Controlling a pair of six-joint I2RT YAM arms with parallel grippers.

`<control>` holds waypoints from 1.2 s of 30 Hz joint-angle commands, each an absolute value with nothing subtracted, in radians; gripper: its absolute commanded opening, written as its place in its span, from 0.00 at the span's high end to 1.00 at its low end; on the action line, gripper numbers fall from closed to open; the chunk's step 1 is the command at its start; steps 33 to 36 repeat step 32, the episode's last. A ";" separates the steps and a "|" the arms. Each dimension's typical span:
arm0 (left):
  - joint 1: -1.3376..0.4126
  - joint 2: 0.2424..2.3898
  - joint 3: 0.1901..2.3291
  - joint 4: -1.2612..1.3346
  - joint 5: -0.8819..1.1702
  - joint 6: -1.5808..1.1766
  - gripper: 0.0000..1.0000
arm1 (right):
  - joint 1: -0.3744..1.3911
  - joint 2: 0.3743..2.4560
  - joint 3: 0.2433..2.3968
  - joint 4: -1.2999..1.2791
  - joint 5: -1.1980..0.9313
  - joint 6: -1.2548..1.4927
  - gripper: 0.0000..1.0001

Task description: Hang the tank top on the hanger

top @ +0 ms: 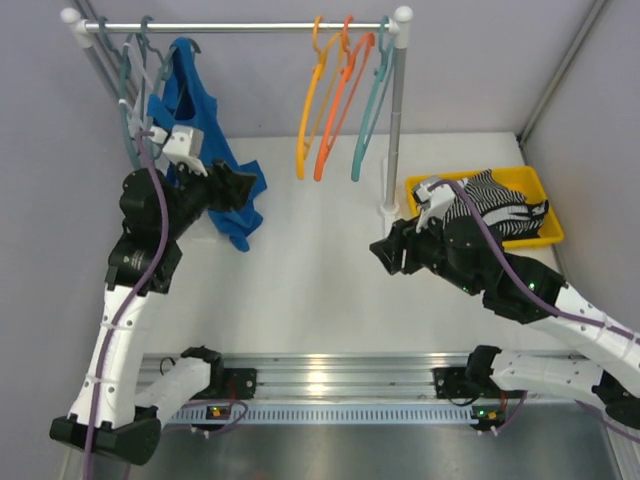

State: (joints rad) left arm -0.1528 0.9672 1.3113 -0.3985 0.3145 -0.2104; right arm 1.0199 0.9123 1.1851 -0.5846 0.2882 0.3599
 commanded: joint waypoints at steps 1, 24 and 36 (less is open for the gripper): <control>-0.265 0.876 1.208 -0.325 0.255 -0.255 0.35 | 1.008 0.858 1.138 -0.591 0.356 0.402 0.49; -0.726 0.663 0.664 -0.364 -0.054 -0.367 0.35 | 1.008 0.534 0.698 -0.704 0.617 0.759 0.37; -0.727 0.614 0.657 -0.368 -0.060 -0.365 0.34 | 1.006 0.569 0.741 -0.730 0.663 0.756 0.36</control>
